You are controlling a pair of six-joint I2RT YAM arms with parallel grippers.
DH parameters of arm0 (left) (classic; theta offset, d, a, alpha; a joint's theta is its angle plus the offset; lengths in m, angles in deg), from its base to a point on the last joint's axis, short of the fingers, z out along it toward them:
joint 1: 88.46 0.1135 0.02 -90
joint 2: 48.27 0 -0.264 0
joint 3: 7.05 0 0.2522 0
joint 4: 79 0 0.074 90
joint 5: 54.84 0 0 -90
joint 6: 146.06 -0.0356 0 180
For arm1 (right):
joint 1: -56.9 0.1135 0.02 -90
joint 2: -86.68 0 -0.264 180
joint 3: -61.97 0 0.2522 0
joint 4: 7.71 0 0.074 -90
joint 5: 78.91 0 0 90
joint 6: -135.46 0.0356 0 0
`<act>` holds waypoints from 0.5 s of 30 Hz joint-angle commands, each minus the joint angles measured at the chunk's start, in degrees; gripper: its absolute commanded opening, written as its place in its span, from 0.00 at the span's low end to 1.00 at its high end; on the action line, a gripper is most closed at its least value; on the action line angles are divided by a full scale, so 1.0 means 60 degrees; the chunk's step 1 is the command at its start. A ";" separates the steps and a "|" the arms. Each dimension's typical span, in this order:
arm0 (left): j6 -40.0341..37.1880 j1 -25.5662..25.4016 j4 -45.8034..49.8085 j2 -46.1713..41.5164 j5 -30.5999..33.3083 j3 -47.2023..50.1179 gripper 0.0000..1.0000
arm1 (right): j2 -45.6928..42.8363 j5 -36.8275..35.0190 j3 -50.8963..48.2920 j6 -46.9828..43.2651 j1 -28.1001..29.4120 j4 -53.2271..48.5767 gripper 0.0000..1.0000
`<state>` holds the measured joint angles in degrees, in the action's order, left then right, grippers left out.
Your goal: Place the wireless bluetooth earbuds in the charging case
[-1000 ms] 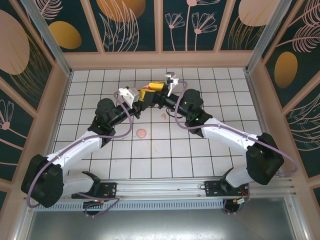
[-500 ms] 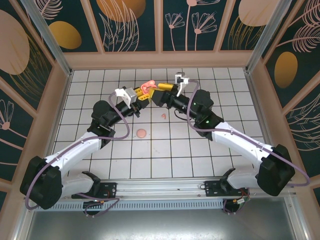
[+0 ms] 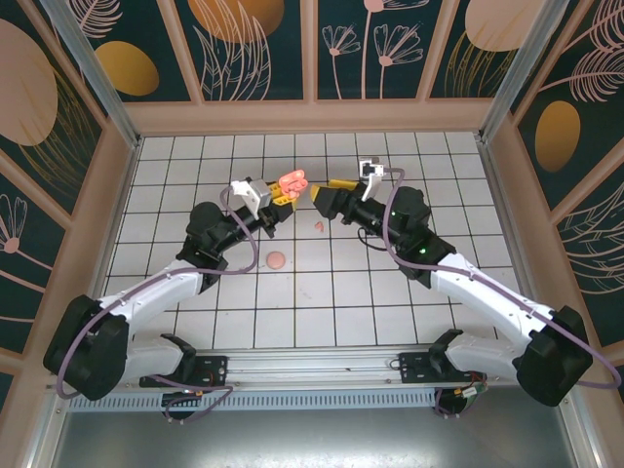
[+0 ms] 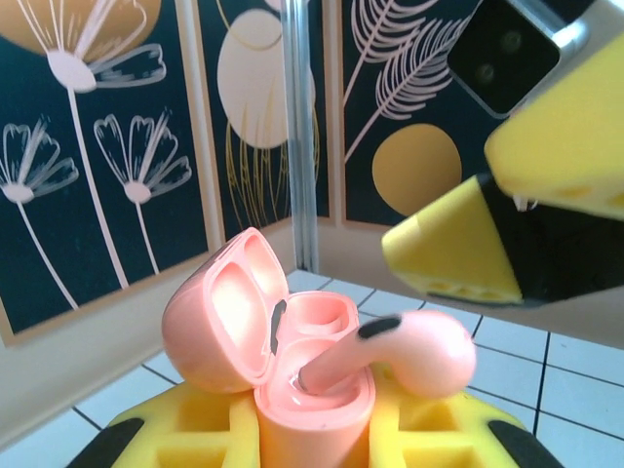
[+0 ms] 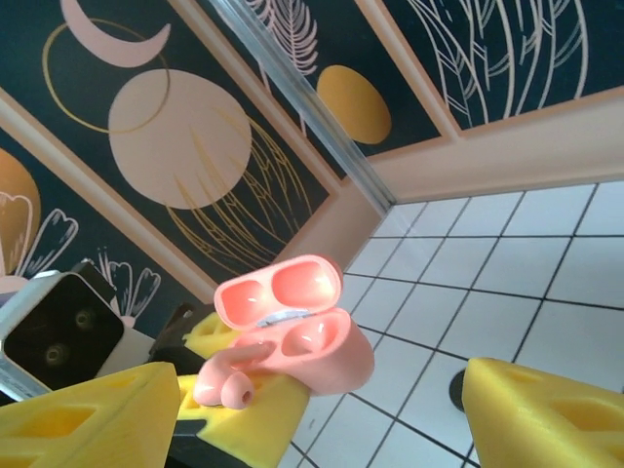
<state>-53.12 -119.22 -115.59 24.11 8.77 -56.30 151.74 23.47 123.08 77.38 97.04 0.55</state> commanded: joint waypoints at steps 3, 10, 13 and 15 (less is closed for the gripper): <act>0.0760 -0.0058 -0.1037 0.0336 -0.0125 0.0575 0.00 | 0.0077 -0.0877 0.0470 -0.0025 -0.0054 -0.1750 0.76; 0.1391 -0.0058 -0.1757 0.0825 -0.0069 0.1063 0.00 | 0.0231 -0.1368 0.0359 0.0114 -0.0040 -0.2552 0.75; 0.1650 -0.0057 -0.2140 0.1107 -0.0084 0.1177 0.00 | 0.0351 -0.1390 0.0355 0.0183 -0.0040 -0.2803 0.74; 0.1815 -0.0057 -0.2287 0.1335 -0.0081 0.1172 0.00 | 0.0405 -0.1374 0.0327 0.0310 -0.0040 -0.2870 0.73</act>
<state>-45.10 -119.22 -123.83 30.67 8.59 -49.59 153.53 16.56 123.87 77.82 97.06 -14.73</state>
